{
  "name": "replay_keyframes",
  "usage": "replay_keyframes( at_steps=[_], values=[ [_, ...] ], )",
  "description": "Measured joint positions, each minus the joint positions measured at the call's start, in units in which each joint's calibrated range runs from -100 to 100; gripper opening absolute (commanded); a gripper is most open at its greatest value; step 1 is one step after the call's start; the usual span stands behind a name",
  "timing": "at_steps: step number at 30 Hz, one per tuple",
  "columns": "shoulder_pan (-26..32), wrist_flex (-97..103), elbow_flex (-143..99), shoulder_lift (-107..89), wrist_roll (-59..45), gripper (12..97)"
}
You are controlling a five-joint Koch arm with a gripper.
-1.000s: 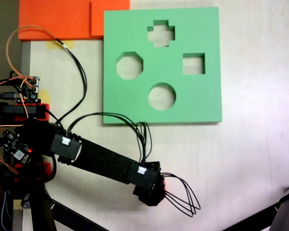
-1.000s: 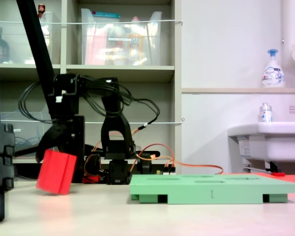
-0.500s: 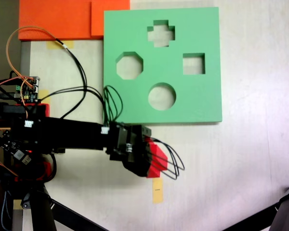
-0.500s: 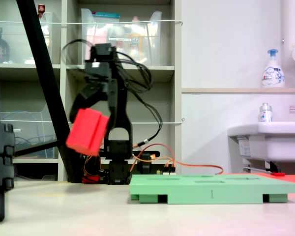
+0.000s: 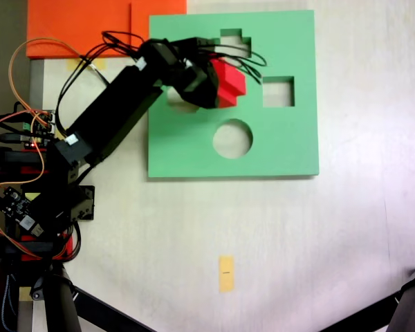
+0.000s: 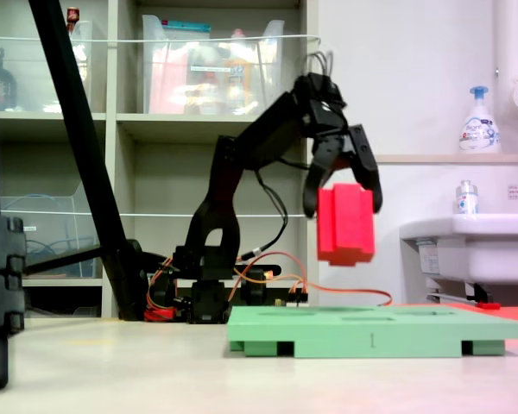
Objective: Put the cross columnar block into the corresponding hole
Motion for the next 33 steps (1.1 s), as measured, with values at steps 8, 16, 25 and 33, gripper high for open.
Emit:
replay_keyframes(
  at_steps=[8, 16, 25, 33],
  values=[
    [4.74, -0.2, 4.41, 14.64, 4.98, 29.5],
    [5.52, 0.69, 8.13, 21.75, 7.18, 29.5],
    [5.42, 5.87, 10.68, 24.62, 7.18, 29.5],
    [5.42, 12.63, 10.78, 26.68, 7.23, 30.7]
  ],
)
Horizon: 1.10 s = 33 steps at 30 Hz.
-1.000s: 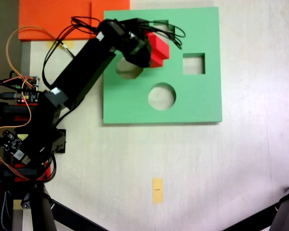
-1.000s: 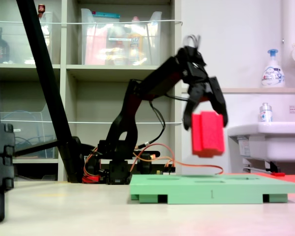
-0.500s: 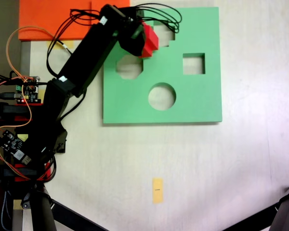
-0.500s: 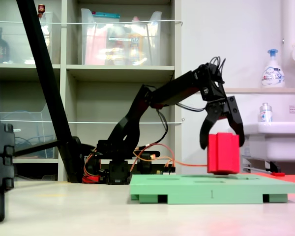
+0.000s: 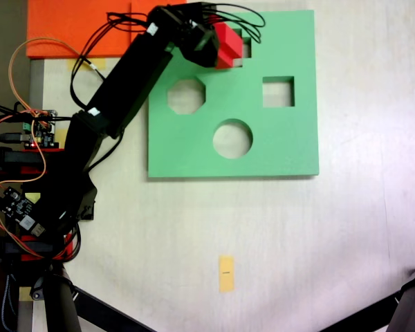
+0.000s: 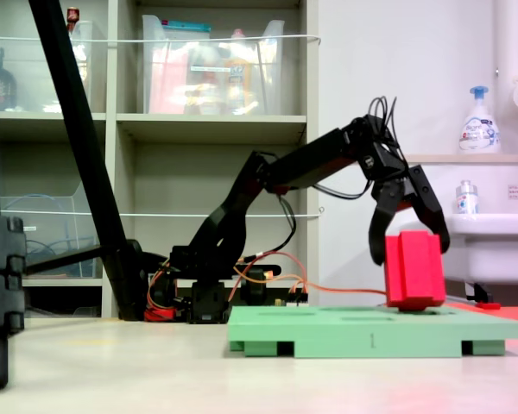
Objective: Put the cross columnar block into the corresponding hole
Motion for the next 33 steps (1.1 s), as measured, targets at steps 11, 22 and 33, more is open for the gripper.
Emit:
replay_keyframes(
  at_steps=[11, 22, 33],
  values=[
    [-0.15, 1.96, 0.98, 4.65, 0.0, 30.7],
    [-0.24, 3.72, 1.47, 9.17, -0.1, 38.0],
    [-2.0, 9.59, 2.45, 13.0, -0.49, 51.4]
  ],
)
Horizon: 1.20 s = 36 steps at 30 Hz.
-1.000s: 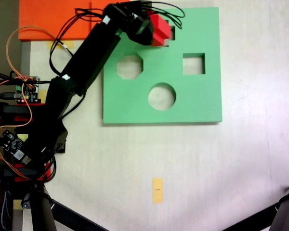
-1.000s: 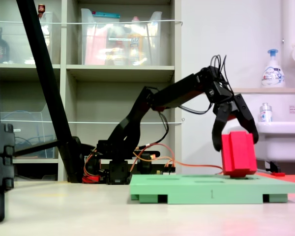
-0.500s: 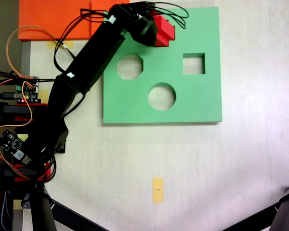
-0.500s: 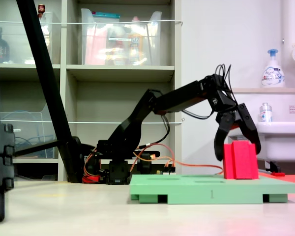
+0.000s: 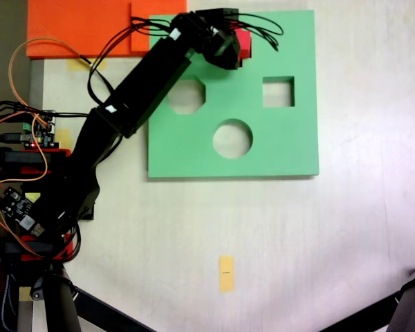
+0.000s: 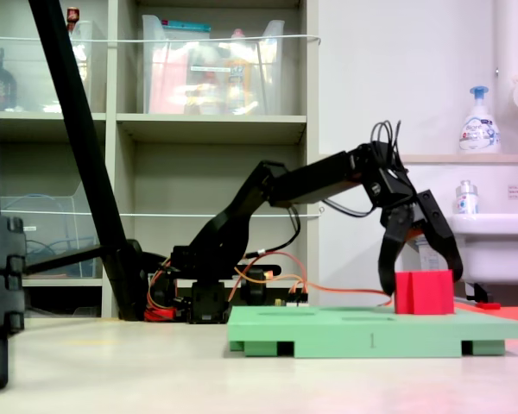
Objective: Put the cross columnar block into the corresponding hole
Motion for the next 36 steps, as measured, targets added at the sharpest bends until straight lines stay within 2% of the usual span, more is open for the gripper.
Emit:
replay_keyframes(
  at_steps=[2, 5, 6, 12, 17, 22, 25, 28, 31, 34, 36],
  values=[
    [-0.1, 0.2, 0.1, 0.14, -0.54, 57.1],
    [-0.2, 1.27, 0.0, 0.41, -0.73, 94.4],
    [-0.2, 1.47, 0.0, 0.55, -0.73, 95.9],
    [-0.05, -1.37, -0.1, -6.98, -3.32, 94.8],
    [-1.03, -17.52, 0.0, -31.74, -12.7, 94.6],
    [-6.79, -21.73, 0.1, -62.24, -27.16, 93.5],
    [-12.7, -21.83, 0.2, -74.83, -35.41, 70.2],
    [-19.98, -21.93, 0.2, -80.85, -45.47, 67.5],
    [-24.52, -22.32, -0.49, -81.53, -49.28, 65.2],
    [-28.13, -20.75, -22.44, -89.06, -51.14, 64.2],
    [-29.11, -6.36, -61.34, -104.65, -52.6, 64.0]
  ],
)
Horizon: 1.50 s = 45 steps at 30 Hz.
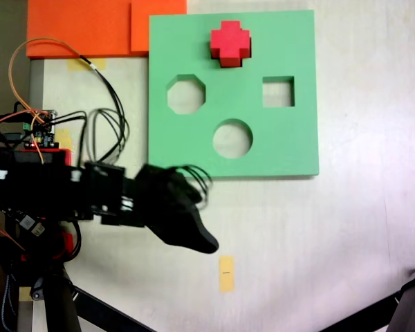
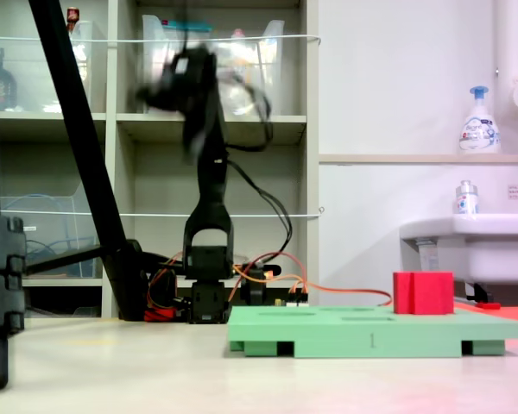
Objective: Put the cross columnar block into the corresponding hole
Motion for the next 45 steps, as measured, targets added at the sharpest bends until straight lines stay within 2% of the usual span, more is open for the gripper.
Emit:
replay_keyframes(
  at_steps=[2, 3, 7, 10, 13, 19, 22, 45],
  values=[
    [0.39, 25.94, -40.67, -18.74, -3.22, 64.0],
    [0.83, 38.28, -52.62, -24.49, -5.03, 64.0],
    [2.74, 65.2, -71.73, -29.41, -10.94, 61.6],
    [3.27, 76.26, -92.5, -29.55, -13.48, 59.7],
    [3.66, 85.46, -99.07, -29.69, -15.38, 58.0],
    [4.1, 86.64, -103.28, -29.69, -18.32, 54.6],
    [4.1, 86.64, -103.28, -29.69, -19.54, 48.2],
    [3.86, 86.64, -103.28, -29.69, -19.68, 48.5]
  ],
)
